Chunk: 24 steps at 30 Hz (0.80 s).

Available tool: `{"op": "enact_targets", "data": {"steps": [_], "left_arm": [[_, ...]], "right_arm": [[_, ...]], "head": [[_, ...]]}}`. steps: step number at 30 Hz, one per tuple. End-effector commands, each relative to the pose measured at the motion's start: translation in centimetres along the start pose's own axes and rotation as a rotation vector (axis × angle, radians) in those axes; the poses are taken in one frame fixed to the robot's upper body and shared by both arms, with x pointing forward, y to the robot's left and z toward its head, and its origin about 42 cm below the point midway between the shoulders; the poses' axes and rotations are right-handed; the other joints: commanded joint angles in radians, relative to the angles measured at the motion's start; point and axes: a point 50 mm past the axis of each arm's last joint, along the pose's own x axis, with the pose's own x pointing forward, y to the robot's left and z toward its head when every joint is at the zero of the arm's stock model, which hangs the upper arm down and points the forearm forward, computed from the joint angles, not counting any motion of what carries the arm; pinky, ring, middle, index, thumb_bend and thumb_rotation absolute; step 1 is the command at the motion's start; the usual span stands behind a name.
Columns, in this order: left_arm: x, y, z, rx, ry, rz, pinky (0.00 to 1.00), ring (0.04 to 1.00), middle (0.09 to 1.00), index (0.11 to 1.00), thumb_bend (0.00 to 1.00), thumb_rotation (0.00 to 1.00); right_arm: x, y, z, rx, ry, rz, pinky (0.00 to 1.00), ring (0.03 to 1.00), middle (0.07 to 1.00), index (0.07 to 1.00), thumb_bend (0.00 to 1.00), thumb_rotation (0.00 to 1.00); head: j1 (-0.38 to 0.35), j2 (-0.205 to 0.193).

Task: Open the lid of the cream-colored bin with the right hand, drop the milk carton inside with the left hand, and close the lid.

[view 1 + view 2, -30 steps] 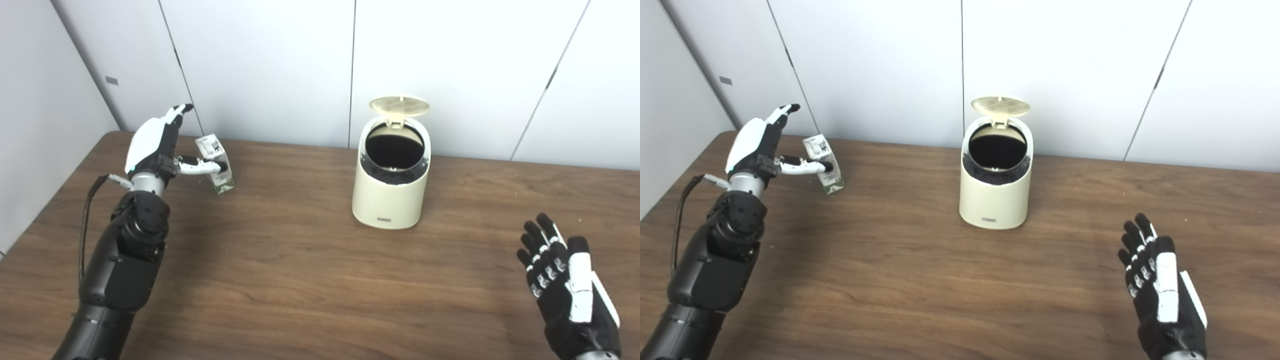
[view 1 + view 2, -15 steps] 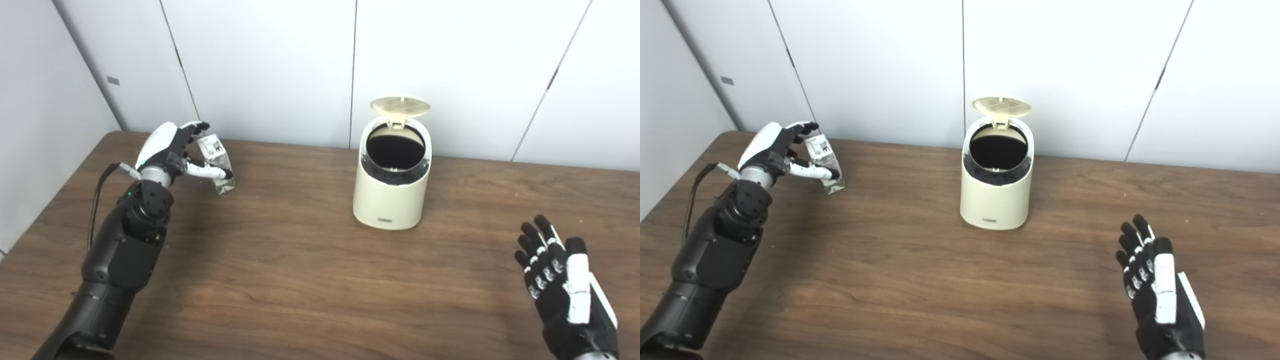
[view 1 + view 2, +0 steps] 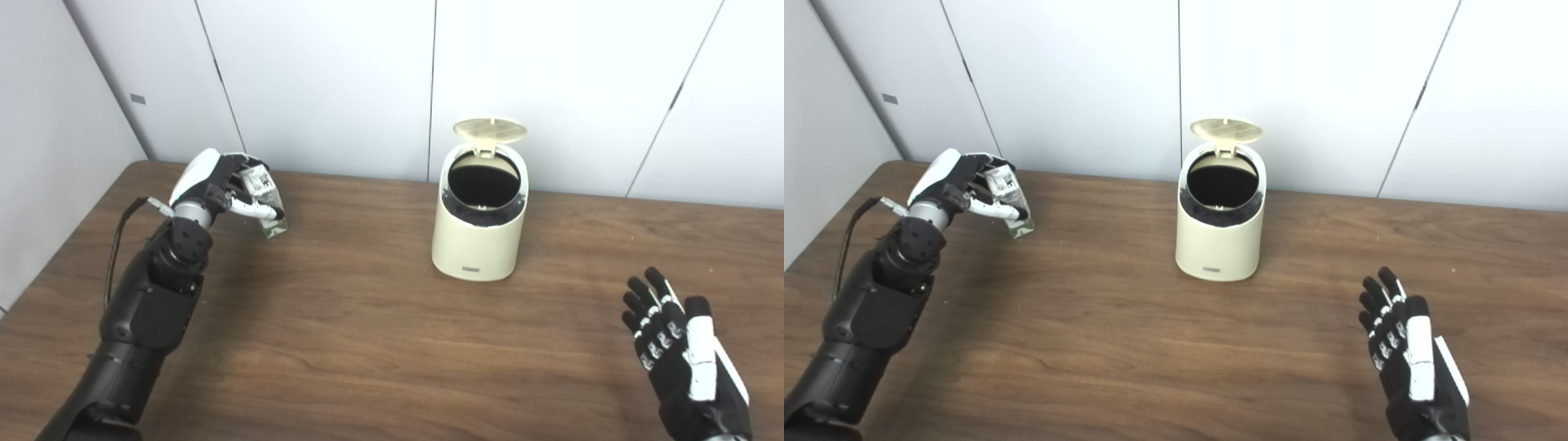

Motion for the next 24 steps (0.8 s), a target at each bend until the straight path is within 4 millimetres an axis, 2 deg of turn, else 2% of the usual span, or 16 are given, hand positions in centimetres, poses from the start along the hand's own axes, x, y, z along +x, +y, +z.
{"op": "enact_targets", "data": {"steps": [1,3,4,5,6,8,10,13,15,24], "left_arm": [[0.8,3.1,2.0,0.009,-0.069,0.093,0.55,0.631,0.677,0.695,0.75,0.00],[1.1,3.1,2.0,0.009,-0.058,0.091,0.51,0.583,0.632,0.655,0.74,0.00],[1.2,3.1,2.0,0.010,-0.052,0.092,0.50,0.560,0.609,0.577,0.63,0.02],[1.2,3.0,2.0,0.013,-0.048,0.093,0.48,0.541,0.540,0.550,0.58,0.01],[1.3,3.0,2.0,0.018,-0.047,0.098,0.49,0.536,0.502,0.528,0.54,0.00],[1.4,3.0,1.9,0.022,-0.054,0.113,0.48,0.490,0.496,0.502,0.52,0.00],[1.4,2.9,1.8,0.021,-0.061,0.129,0.45,0.456,0.509,0.477,0.50,0.00],[1.4,2.8,1.8,0.010,-0.065,0.153,0.44,0.454,0.508,0.469,0.50,0.00],[1.4,2.8,1.8,0.015,-0.071,0.168,0.37,0.456,0.493,0.459,0.48,0.00],[0.3,2.5,2.8,0.009,-0.151,0.231,0.33,0.444,0.499,0.470,0.48,0.00]], "right_arm": [[0.3,-0.2,0.9,-0.008,-0.070,0.032,1.00,0.980,0.966,1.000,0.62,1.00],[0.4,-0.2,0.9,-0.006,-0.072,0.037,1.00,0.979,0.962,1.000,0.63,1.00],[0.4,-0.3,0.8,-0.005,-0.073,0.038,1.00,0.978,0.961,1.000,0.63,1.00],[0.4,-0.3,0.8,-0.004,-0.074,0.040,1.00,0.976,0.958,0.998,0.63,1.00],[0.4,-0.3,0.8,-0.002,-0.074,0.042,1.00,0.974,0.958,1.000,0.63,1.00],[0.4,-0.4,0.7,0.003,-0.077,0.044,1.00,0.974,0.960,1.000,0.63,1.00],[0.4,-0.5,0.7,0.007,-0.076,0.039,1.00,0.973,0.958,0.997,0.64,1.00],[0.4,-0.5,0.7,0.012,-0.076,0.038,1.00,0.970,0.956,0.997,0.65,1.00],[0.5,-0.6,0.6,0.014,-0.076,0.040,1.00,0.975,0.961,1.000,0.64,1.00],[0.6,-0.6,0.7,0.027,-0.073,0.026,1.00,0.969,0.950,1.000,0.64,1.00]], "head": [[-0.001,0.001],[-0.001,0.001],[-0.001,0.001],[-0.001,0.001],[0.001,0.001],[0.005,0.000],[0.005,0.001],[0.006,0.001],[0.006,0.000],[0.002,0.002]]}}
